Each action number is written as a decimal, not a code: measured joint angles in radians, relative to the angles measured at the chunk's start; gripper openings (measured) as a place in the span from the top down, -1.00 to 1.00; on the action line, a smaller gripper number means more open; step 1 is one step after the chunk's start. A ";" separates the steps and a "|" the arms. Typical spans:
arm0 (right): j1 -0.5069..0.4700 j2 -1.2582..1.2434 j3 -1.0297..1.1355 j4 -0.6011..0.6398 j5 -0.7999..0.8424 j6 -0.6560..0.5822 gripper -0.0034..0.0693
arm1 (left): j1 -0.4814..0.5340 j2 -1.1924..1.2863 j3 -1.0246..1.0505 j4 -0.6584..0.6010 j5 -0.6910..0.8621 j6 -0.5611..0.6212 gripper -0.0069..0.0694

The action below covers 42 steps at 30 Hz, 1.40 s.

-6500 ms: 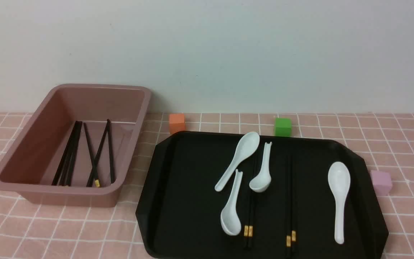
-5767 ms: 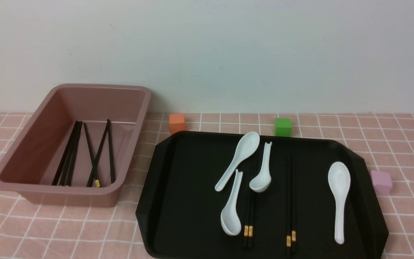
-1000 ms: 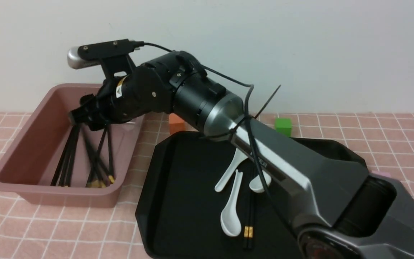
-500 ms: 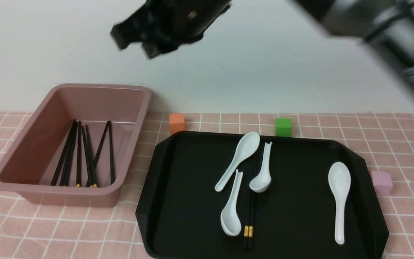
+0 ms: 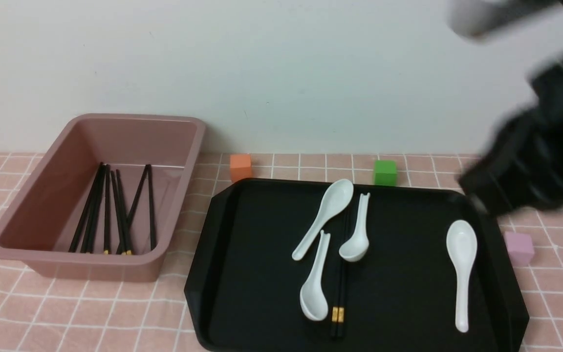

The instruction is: On pink tablecloth take chopsticks from black tray and put them in box.

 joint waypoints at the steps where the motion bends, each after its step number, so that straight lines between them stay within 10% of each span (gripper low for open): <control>1: 0.000 -0.053 0.060 0.000 -0.004 0.009 0.93 | 0.000 0.000 0.000 0.000 0.000 0.000 0.19; 14: -0.011 -0.547 0.382 0.052 0.030 0.023 0.92 | 0.000 0.000 0.000 0.000 0.000 0.000 0.19; 28: -0.666 -0.967 1.122 0.065 -0.644 -0.057 0.92 | 0.000 0.000 0.000 0.000 0.000 0.000 0.19; 42: -0.741 -1.133 1.352 -0.059 -0.802 -0.058 0.92 | 0.000 0.000 0.000 0.000 0.000 0.000 0.19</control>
